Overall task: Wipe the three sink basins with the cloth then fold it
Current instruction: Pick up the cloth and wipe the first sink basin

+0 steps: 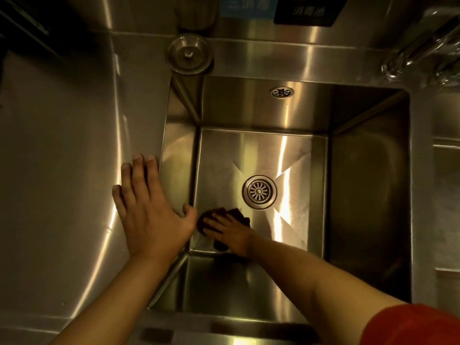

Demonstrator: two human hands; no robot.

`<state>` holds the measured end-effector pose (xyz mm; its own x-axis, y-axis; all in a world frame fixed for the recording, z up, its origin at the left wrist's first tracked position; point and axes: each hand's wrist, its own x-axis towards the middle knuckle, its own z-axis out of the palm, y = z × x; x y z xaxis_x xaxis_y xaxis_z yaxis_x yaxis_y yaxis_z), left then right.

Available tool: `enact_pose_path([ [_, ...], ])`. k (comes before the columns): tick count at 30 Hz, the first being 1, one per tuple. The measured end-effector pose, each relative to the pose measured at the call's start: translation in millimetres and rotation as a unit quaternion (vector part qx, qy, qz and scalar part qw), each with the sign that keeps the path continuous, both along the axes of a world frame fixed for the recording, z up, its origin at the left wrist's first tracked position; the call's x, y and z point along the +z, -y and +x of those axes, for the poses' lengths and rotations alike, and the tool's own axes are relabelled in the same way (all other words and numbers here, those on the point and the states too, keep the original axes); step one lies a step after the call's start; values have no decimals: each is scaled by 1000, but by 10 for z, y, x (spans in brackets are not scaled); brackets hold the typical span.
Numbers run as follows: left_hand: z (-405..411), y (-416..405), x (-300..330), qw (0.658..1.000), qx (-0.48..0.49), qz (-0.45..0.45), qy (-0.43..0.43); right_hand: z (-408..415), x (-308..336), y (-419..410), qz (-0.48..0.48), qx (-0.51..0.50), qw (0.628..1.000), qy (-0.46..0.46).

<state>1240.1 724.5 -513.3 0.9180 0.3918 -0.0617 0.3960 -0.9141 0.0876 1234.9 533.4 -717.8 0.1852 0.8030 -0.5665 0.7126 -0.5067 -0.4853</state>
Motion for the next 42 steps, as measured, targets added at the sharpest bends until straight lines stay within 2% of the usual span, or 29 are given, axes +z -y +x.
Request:
enact_pose_path([
  [3, -12, 8, -5, 1000, -2, 4, 5, -13, 190, 171, -7, -8, 999, -30],
  [8, -32, 0, 25, 1000, -7, -14, 10, 6, 677, 399, 40, -141, 988, -46],
  [14, -34, -13, 61, 999, -7, -42, -5, -74, 1286, 595, 22, -267, 963, -25],
  [16, -32, -20, 64, 998, -14, -54, -4, -132, 1536, 656, 56, -344, 937, -25],
  [19, -28, -35, 78, 997, -22, -74, 4, -330, 1967, 769, 131, -496, 858, -23],
  [22, -63, -22, 137, 996, -30, -89, 3, -606, 2389, 909, 161, -587, 793, -10],
  [29, -175, 22, 482, 984, -81, -133, -87, -1106, 2983, 1068, 211, -620, 752, 75],
  [34, -813, 322, 621, 944, -192, -258, -77, -1362, 3044, 923, 214, -602, 764, 94],
  [37, -1396, 510, 563, 923, -223, -299, -97, -1521, 2873, 689, 159, -543, 821, 82],
  [39, -1791, 621, 471, 925, -240, -273, -109, -1648, 2701, 576, 80, -462, 873, 132],
  [42, -2133, 622, 374, 936, -272, -208, -80, -1749, 2621, 551, 46, -422, 890, 168],
])
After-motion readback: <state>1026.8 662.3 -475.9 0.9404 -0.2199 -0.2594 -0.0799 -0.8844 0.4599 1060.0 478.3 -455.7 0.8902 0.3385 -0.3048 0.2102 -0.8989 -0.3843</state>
